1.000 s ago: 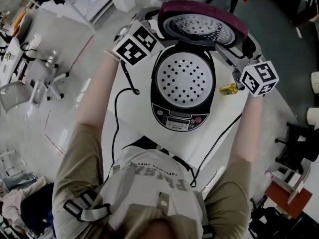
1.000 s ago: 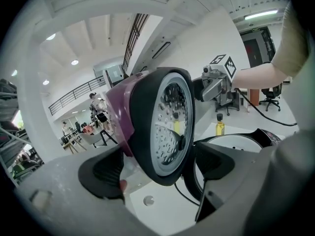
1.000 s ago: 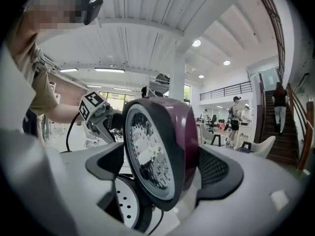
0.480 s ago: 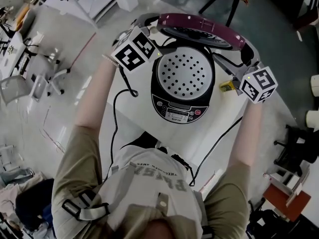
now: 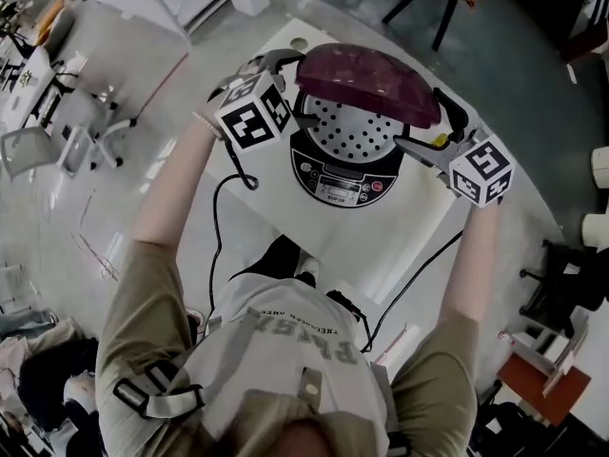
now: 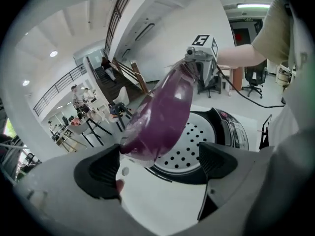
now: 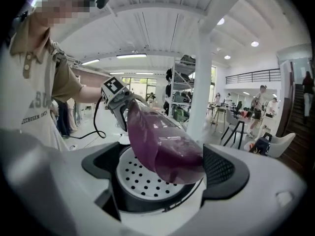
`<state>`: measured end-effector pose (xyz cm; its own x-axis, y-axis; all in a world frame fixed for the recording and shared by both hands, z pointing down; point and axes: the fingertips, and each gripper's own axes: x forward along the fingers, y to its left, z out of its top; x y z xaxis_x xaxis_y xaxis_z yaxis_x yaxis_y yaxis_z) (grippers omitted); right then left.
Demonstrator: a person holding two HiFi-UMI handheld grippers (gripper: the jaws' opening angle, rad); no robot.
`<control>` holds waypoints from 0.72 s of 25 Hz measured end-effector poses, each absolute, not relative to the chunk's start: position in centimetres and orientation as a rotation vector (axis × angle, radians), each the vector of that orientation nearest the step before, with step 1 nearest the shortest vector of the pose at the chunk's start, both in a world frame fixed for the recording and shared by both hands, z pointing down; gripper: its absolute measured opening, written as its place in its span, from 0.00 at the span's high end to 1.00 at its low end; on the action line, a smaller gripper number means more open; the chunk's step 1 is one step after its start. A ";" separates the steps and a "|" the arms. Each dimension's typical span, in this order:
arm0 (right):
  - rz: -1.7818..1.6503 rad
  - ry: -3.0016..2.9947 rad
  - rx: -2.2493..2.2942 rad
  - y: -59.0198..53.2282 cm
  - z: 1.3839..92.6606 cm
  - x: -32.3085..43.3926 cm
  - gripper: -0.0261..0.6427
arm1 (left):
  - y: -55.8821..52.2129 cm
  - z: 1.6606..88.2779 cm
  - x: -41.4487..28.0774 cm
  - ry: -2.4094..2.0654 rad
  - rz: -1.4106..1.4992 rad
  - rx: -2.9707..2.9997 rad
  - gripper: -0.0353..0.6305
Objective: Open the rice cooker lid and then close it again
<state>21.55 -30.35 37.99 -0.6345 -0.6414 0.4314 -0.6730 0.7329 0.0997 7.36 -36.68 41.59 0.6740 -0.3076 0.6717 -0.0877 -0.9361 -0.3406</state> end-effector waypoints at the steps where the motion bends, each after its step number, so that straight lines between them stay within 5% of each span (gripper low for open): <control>1: 0.109 -2.478 0.961 -29.5 38.6 21.3 0.21 | -35.9 42.2 7.0 0.292 -1.155 -2.593 0.17; 18: 0.208 -2.293 0.616 -22.8 46.2 19.4 0.21 | -29.5 50.3 3.3 -0.050 -1.507 -2.344 0.10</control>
